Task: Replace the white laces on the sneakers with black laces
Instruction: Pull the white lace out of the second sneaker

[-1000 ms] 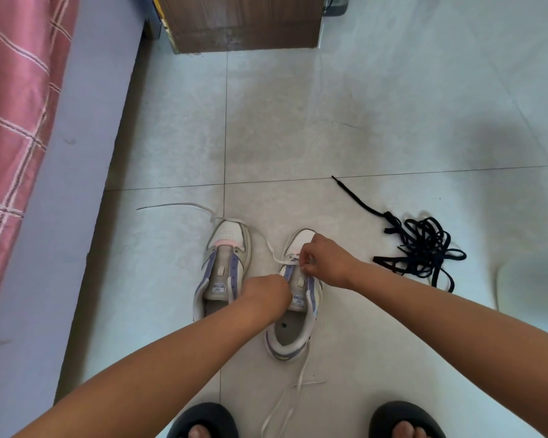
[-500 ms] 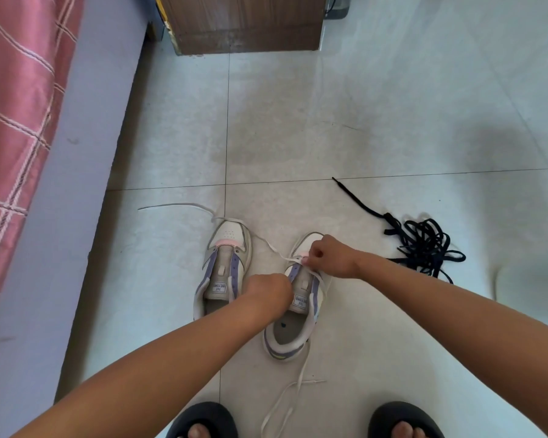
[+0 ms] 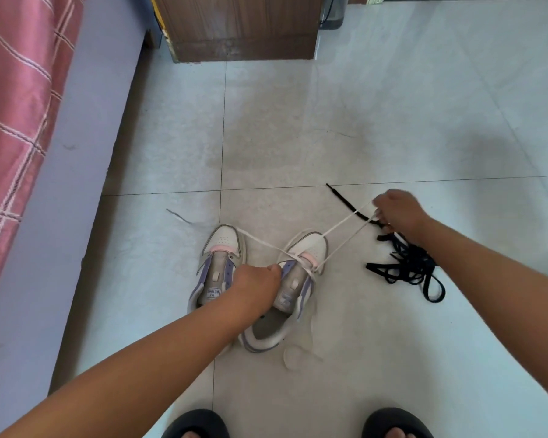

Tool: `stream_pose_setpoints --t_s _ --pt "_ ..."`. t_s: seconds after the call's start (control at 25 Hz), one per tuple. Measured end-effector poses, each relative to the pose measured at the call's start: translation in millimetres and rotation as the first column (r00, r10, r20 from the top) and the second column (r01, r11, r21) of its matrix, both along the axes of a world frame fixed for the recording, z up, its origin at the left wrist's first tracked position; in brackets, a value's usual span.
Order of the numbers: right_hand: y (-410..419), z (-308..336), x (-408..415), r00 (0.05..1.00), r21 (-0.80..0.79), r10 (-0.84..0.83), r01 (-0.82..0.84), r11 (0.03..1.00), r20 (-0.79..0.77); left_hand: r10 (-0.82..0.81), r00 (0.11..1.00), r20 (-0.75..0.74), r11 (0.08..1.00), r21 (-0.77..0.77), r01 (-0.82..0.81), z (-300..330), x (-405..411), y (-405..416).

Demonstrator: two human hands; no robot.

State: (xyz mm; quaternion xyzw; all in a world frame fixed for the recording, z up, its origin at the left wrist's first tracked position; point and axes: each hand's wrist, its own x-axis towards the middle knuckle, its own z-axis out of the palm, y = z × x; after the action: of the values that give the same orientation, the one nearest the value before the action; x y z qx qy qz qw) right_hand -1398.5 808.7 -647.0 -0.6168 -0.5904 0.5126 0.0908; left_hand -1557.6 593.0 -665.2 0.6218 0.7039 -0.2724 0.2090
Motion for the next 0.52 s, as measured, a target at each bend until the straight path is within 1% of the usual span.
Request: stream_pose_setpoints --t_s 0.08,0.12,0.16,0.2,0.24,0.32,0.36,0.4,0.44,0.48,0.52 --pt "36.0 17.9 20.3 0.981 0.044 -0.187 0.189 0.981 -0.047 0.018 1.000 -0.015 1.000 -0.007 -0.018 0.0 -6.0 -3.4" --pt "53.0 28.8 30.7 0.953 0.050 -0.287 0.293 0.955 -0.100 0.018 1.000 -0.011 1.000 -0.016 -0.018 -1.4 -6.1 -7.7" --pt "68.2 41.0 39.2 0.899 0.038 -0.399 0.411 0.911 -0.181 0.013 1.000 -0.001 1.000 -0.027 -0.013 -3.3 -4.2 -12.1" --pt "82.3 53.2 46.3 0.822 0.016 -0.499 0.523 0.852 -0.273 0.007 1.000 0.018 0.999 -0.039 -0.007 -5.7 -0.9 -15.7" --pt "94.1 63.9 51.6 0.750 0.008 -0.567 0.606 0.796 -0.341 -0.004 0.999 0.036 0.998 -0.058 0.006 -7.6 2.6 -17.8" --pt "111.9 80.6 59.4 0.651 0.038 -0.632 0.709 0.705 -0.420 -0.012 0.998 0.061 0.996 -0.085 0.017 -9.0 7.1 -19.0" --pt "118.1 86.4 61.2 0.606 0.024 -0.640 0.735 0.678 -0.472 0.000 0.998 0.060 0.996 -0.086 0.005 -9.3 7.2 -17.8" --pt "120.9 91.2 60.2 0.549 -0.049 -0.647 0.742 0.669 -0.529 0.011 0.999 0.045 0.996 -0.087 -0.007 -9.3 6.0 -16.5" --pt "118.4 94.0 53.6 0.507 -0.161 -0.645 0.702 0.694 -0.571 0.024 1.000 0.019 0.994 -0.105 -0.022 -8.8 3.7 -14.9" --pt "108.5 96.6 43.6 0.501 -0.281 -0.621 0.595 0.753 -0.603 0.039 0.999 -0.006 0.992 -0.119 -0.040 -7.7 1.5 -12.9" --pt "94.2 96.5 30.9 0.533 -0.362 -0.576 0.457 0.813 -0.620 0.063 0.998 -0.017 0.992 -0.108 -0.064 -4.9 0.0 -9.0"
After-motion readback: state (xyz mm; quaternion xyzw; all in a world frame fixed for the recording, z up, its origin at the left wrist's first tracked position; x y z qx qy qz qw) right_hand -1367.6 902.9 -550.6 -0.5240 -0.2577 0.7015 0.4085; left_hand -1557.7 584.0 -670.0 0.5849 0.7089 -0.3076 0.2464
